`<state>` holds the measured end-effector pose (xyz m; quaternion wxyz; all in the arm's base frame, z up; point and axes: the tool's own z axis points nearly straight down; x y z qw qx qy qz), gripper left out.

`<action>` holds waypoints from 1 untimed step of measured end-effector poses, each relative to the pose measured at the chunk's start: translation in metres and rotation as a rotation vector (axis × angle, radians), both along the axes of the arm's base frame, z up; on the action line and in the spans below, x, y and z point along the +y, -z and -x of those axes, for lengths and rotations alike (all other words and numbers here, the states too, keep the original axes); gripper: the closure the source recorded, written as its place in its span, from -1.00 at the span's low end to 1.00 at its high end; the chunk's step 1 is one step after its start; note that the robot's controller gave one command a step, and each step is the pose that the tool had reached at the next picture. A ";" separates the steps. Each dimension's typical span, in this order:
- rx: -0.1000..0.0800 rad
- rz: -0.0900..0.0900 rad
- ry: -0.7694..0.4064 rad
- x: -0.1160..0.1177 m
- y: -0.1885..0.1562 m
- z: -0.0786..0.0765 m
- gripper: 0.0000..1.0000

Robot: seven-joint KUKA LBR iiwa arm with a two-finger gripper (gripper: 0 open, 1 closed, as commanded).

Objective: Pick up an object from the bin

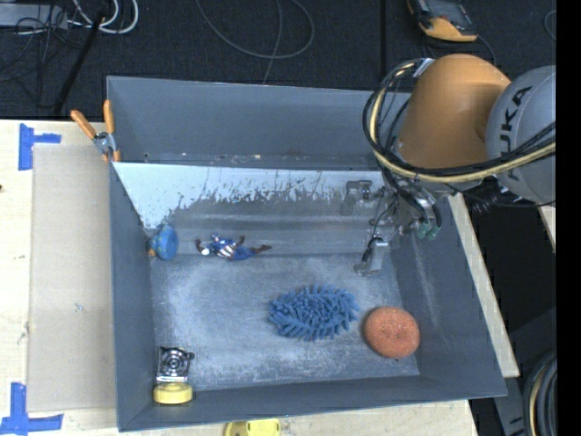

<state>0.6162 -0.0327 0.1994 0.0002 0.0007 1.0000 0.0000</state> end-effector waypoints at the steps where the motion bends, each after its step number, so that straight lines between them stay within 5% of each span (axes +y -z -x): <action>1: 0.000 0.000 0.000 0.000 0.000 0.000 -1.00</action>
Offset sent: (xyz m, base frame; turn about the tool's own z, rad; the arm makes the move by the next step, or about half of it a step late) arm -0.0484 0.0452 -0.1141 0.0408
